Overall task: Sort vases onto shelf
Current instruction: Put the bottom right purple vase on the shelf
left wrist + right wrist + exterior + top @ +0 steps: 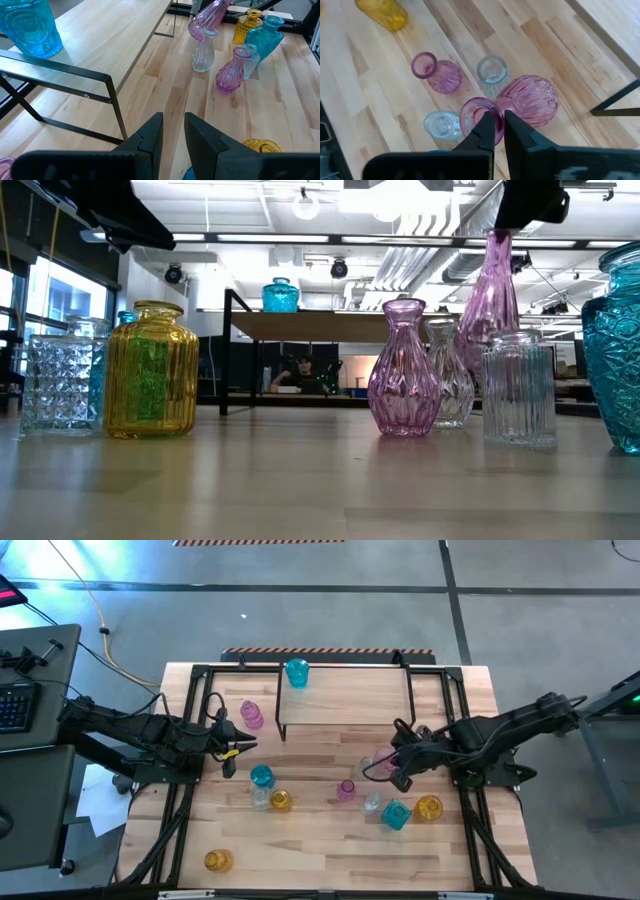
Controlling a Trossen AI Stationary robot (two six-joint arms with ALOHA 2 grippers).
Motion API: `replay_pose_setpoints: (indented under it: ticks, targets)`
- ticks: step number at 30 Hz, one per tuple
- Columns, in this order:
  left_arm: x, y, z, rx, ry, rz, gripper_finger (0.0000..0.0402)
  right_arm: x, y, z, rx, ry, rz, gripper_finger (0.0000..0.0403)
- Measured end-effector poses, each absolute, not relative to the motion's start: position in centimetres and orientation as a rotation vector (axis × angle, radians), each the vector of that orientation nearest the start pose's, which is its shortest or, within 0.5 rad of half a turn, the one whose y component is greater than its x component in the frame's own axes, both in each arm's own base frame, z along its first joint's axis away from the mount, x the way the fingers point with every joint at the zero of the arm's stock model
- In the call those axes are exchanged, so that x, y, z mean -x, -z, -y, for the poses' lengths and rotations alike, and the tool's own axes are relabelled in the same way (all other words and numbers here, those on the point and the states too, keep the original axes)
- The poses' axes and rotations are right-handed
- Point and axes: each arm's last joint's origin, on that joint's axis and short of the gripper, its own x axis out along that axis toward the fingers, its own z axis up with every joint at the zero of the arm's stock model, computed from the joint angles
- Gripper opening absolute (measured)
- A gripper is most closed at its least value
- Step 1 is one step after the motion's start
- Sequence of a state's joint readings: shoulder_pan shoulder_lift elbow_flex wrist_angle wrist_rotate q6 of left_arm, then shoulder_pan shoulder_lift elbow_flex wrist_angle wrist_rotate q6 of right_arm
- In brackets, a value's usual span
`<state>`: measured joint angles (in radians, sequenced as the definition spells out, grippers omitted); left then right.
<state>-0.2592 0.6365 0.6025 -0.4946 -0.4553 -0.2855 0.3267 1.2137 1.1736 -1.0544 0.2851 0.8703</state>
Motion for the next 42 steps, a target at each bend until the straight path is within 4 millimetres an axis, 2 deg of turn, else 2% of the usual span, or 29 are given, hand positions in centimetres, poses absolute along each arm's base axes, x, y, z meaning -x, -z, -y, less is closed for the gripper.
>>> replay_pose_setpoints:
  ticks: [14, 23, 29, 37, 42]
  targets:
    - [-13.4, -26.5, 2.2, 0.094, -0.26, -0.463, 0.0072, -20.8, -35.8, -6.2, -0.506, 0.367, -0.873, 0.0]
    - [-13.4, -26.5, 2.2, 0.094, -0.26, -0.463, 0.0072, -19.7, -37.3, -5.6, -0.451, 0.458, -0.874, 0.0]
    - [-13.4, -26.5, 2.2, 0.094, -0.26, -0.463, 0.0072, -19.3, -39.2, -4.9, -0.419, 0.487, -0.81, 0.0]
    - [-13.4, -26.5, 2.2, 0.095, -0.26, -0.463, 0.0072, -19.2, -41.0, -2.1, -0.455, 0.566, -0.775, 0.0]
    - [-13.4, -26.5, 2.2, 0.096, -0.261, -0.463, 0.0072, -19.2, -42.1, 0.1, -0.547, 0.5, -0.779, 0.0]
